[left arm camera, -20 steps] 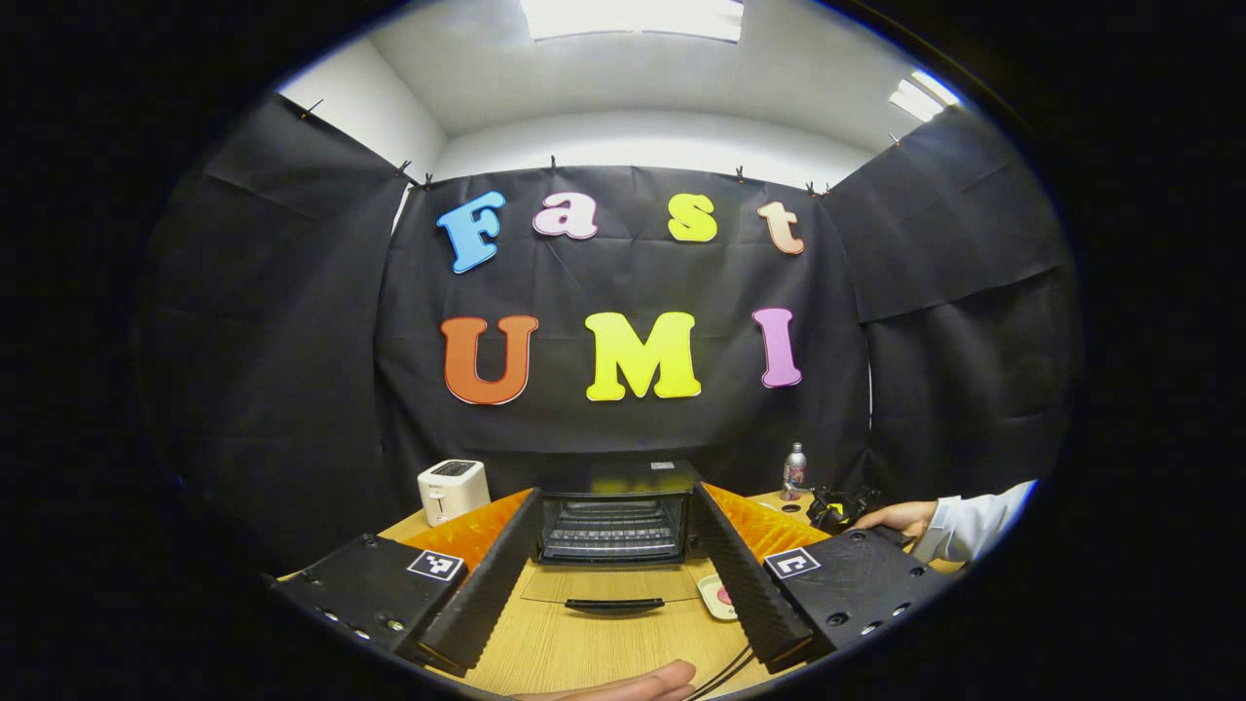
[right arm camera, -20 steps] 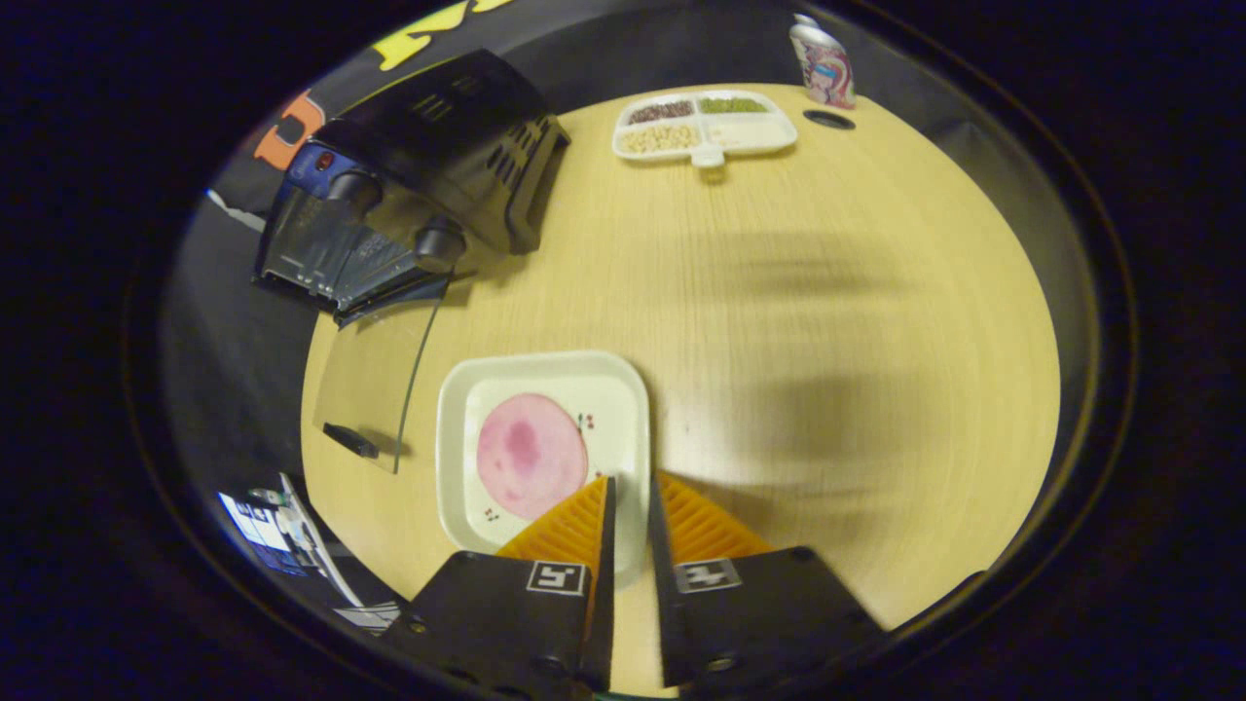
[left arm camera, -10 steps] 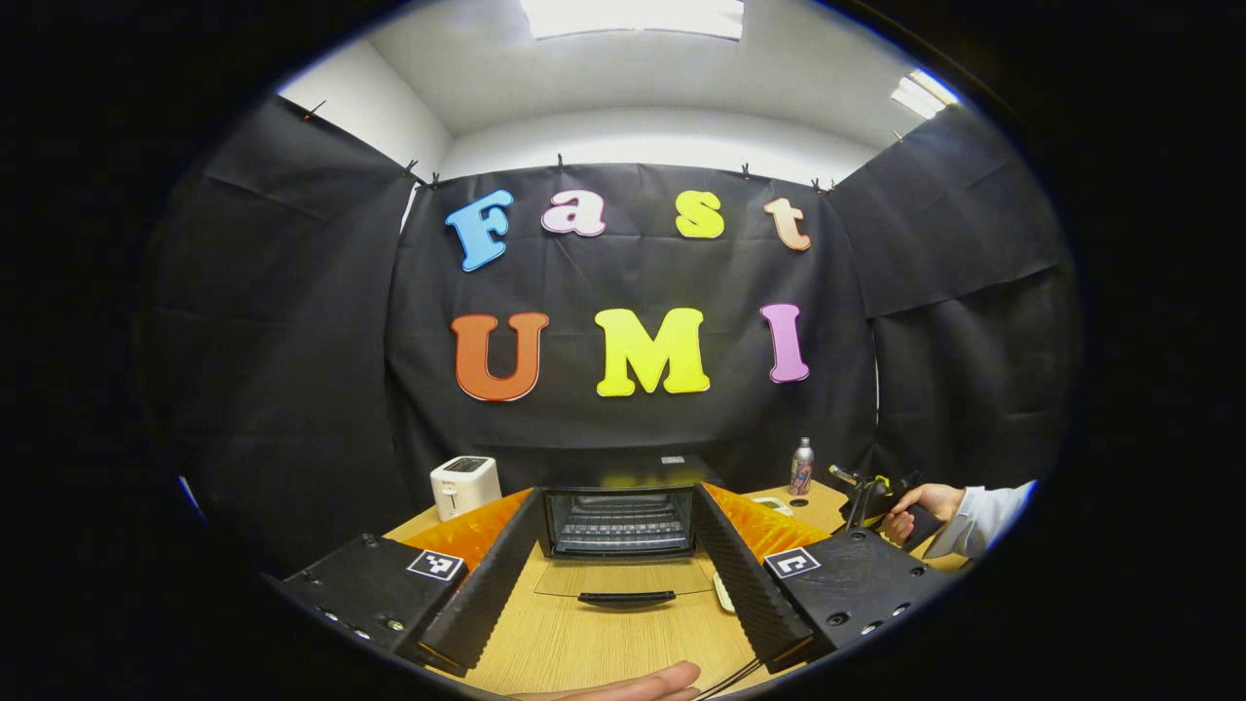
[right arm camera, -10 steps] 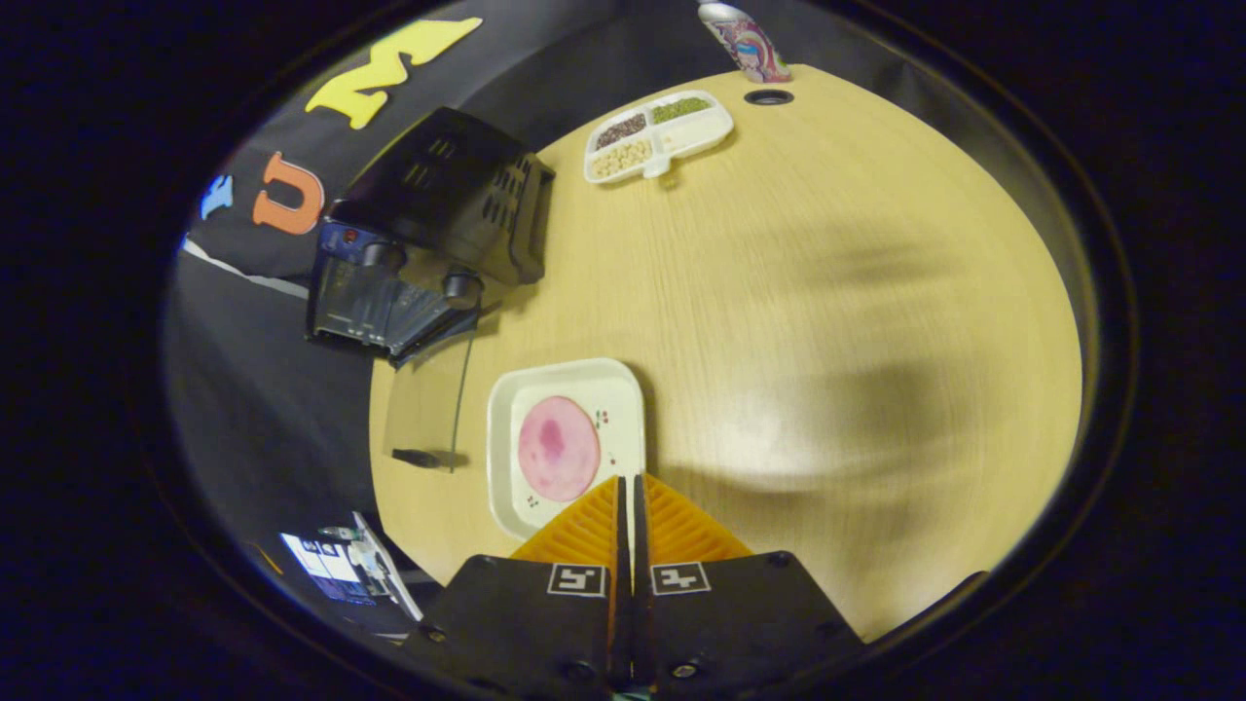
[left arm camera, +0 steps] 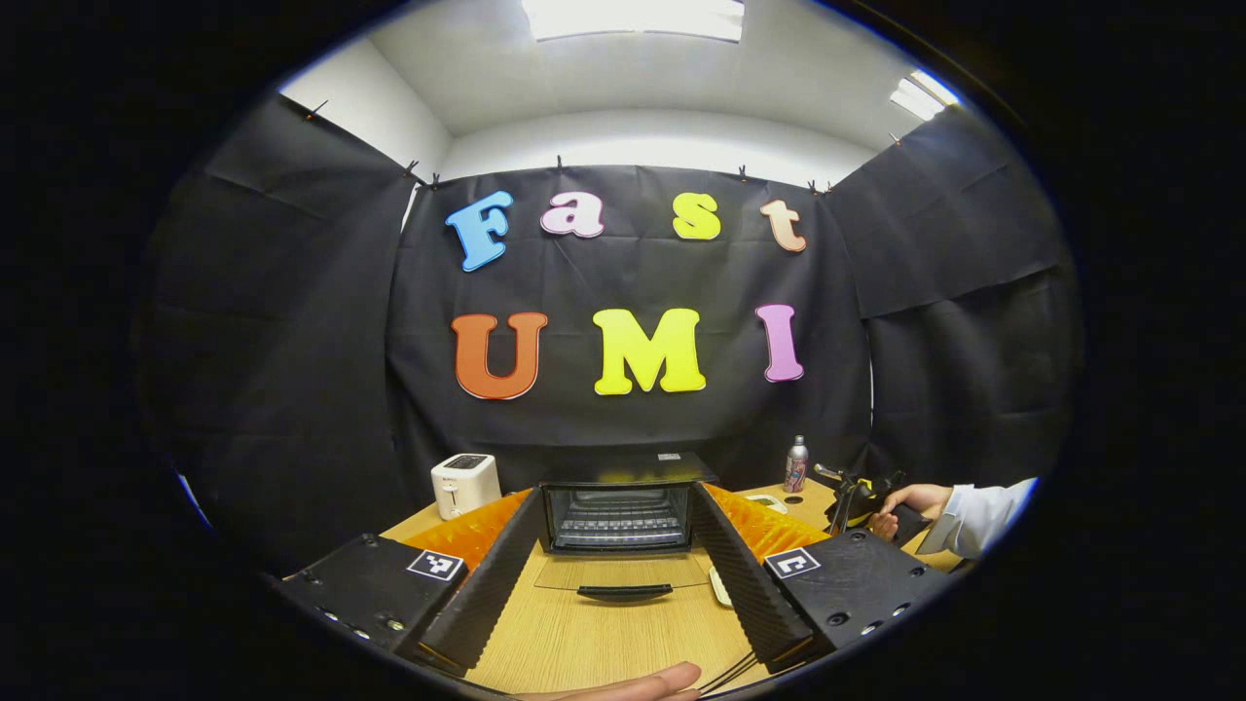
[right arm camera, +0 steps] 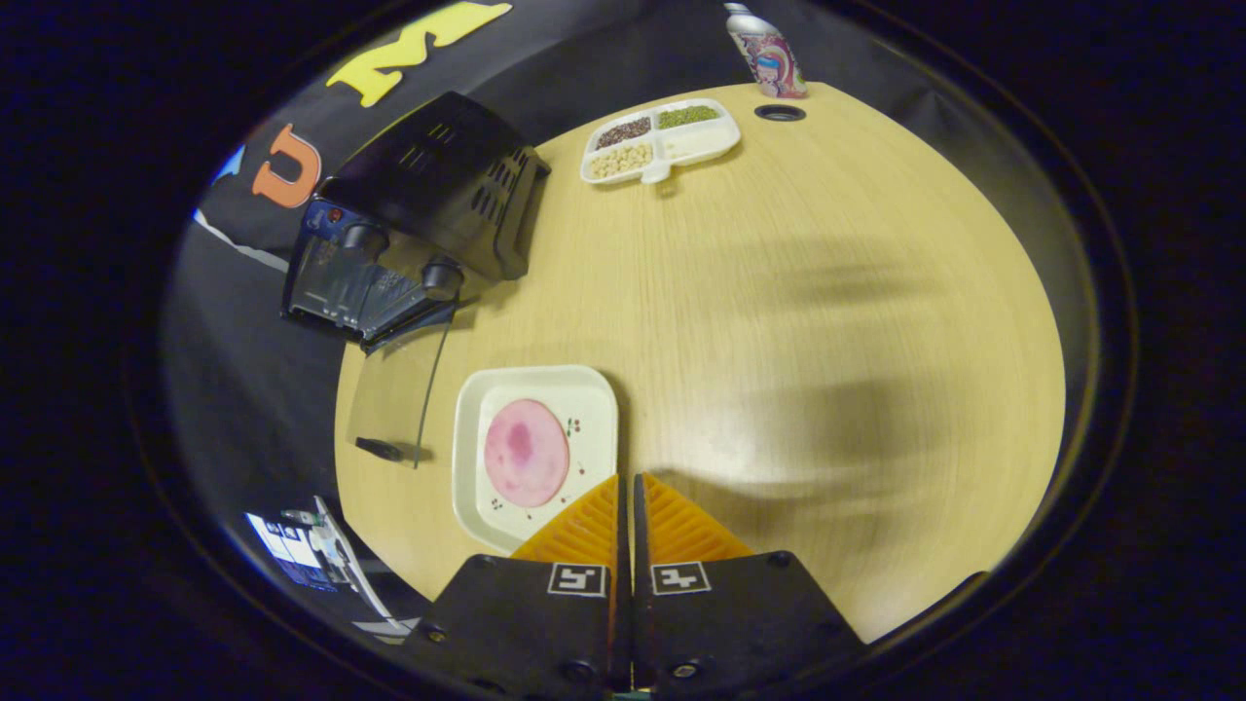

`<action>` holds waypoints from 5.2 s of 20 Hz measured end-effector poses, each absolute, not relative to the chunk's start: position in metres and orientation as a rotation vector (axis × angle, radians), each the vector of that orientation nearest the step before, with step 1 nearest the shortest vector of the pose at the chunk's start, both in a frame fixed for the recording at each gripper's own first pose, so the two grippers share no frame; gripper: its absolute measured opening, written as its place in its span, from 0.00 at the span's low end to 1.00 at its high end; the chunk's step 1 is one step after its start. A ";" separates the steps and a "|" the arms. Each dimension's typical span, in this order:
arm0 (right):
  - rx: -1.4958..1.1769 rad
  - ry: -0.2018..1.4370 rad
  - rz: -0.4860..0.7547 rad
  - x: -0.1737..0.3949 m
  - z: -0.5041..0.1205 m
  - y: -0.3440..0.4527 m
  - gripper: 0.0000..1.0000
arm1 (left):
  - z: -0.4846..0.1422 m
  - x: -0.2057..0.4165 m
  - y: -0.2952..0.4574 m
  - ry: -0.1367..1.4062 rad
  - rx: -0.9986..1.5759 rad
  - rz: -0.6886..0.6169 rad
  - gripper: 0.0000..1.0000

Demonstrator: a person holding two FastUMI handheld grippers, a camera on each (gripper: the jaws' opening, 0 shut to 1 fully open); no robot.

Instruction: Open the electric oven with the left hand, put the food in, and close the electric oven.

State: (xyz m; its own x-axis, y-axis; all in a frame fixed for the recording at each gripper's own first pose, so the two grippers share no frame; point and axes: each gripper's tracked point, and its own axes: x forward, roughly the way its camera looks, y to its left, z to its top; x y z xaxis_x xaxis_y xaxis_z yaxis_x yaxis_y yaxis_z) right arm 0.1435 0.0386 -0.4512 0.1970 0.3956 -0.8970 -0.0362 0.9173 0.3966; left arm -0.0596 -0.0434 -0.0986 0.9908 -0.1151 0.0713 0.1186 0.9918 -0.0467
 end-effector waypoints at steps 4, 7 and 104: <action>0.293 1.317 0.342 0.146 -0.444 0.042 0.04 | -0.102 -0.056 -0.049 -0.069 -0.032 -0.131 0.89; 0.294 1.317 0.352 0.147 -0.446 0.047 0.04 | -0.108 -0.054 -0.051 -0.057 -0.035 -0.139 0.89; 0.533 0.426 0.227 0.308 -0.404 0.331 0.65 | -0.229 0.038 0.116 0.170 -0.063 0.048 0.96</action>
